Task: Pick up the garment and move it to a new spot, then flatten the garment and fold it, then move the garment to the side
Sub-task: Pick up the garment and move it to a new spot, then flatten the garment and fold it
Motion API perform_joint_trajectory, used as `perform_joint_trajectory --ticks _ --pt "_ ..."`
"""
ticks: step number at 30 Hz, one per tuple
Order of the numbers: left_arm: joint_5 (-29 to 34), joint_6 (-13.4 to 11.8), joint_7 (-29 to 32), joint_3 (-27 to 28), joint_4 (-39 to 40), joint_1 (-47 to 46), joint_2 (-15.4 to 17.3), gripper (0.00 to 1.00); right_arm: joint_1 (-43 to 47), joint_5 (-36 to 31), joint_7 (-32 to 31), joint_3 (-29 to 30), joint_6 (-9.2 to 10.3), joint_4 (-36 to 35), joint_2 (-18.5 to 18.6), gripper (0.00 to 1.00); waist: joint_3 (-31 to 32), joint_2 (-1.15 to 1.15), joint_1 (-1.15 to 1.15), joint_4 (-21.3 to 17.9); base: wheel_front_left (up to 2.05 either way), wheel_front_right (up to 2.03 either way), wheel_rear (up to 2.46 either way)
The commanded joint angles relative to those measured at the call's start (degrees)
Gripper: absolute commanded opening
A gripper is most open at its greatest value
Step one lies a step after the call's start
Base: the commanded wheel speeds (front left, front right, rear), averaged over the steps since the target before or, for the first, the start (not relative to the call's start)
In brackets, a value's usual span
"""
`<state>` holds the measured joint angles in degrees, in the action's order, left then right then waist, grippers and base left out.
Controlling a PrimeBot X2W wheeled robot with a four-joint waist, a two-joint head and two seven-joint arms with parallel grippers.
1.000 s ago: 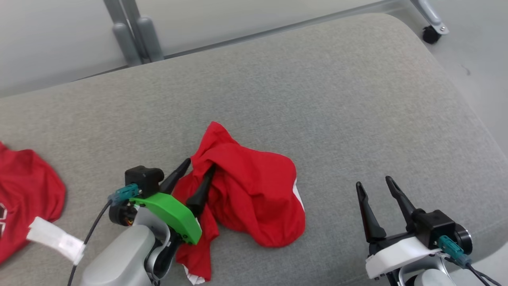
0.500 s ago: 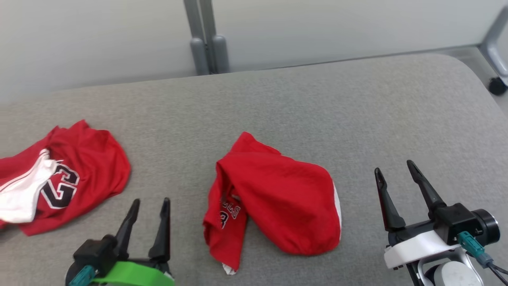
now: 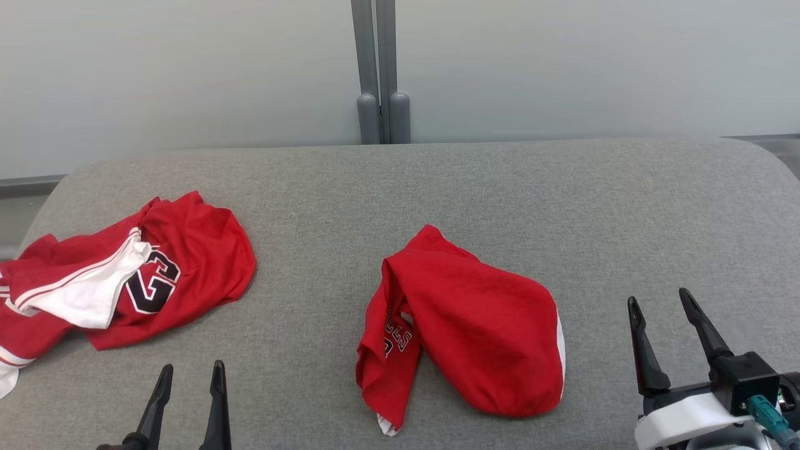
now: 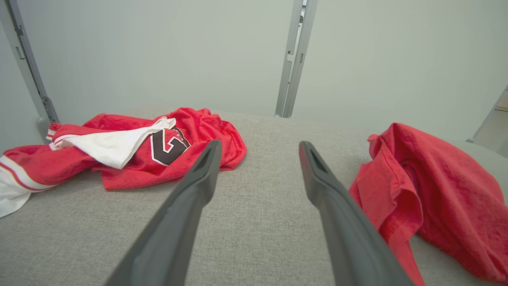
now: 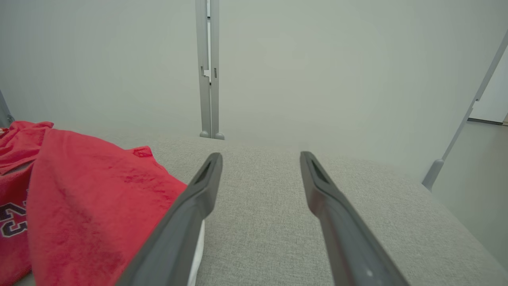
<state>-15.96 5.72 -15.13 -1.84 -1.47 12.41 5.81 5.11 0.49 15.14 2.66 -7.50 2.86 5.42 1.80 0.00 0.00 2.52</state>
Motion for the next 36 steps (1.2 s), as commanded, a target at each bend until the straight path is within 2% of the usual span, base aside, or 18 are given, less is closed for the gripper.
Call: perform_joint_trajectory --ticks 1,10,17,32,34,36 --pt "0.94 0.61 -0.03 0.91 0.23 0.73 -0.53 1.0 0.87 -0.19 0.02 0.34 0.02 0.45 -0.28 1.0 0.27 0.0 0.0 -0.13 0.0 0.0 0.0" --pt "2.65 1.82 -0.03 1.9 -0.85 -0.05 -1.99 1.0 1.23 -0.35 0.02 0.74 0.02 1.84 -1.35 1.0 0.31 0.0 0.0 -1.26 0.0 0.0 0.0" --pt "1.48 1.83 -0.03 -0.4 -1.14 -1.49 -0.73 1.0 0.33 -0.13 0.02 0.2 0.02 2.22 -1.7 1.0 -0.02 0.0 0.0 -1.94 0.0 0.0 0.0" --pt "1.3 1.85 -0.03 -1.14 -2.27 -2.19 0.3 1.0 -0.37 0.38 0.02 -0.39 0.02 2.75 -1.84 1.0 -0.17 0.0 0.0 -3.33 0.0 0.0 0.0" --pt "1.53 1.85 -0.03 -2.39 -1.42 -2.93 0.16 1.0 -0.46 0.48 0.02 -0.37 0.02 2.75 -1.85 1.0 -0.23 0.0 0.0 -3.62 0.0 0.0 0.0" --pt "1.27 1.85 -0.03 -6.18 -0.18 -3.78 0.18 1.0 -0.64 0.55 0.02 -0.29 0.02 2.68 -1.85 1.0 -0.38 0.0 0.0 -3.93 0.0 0.0 0.0"
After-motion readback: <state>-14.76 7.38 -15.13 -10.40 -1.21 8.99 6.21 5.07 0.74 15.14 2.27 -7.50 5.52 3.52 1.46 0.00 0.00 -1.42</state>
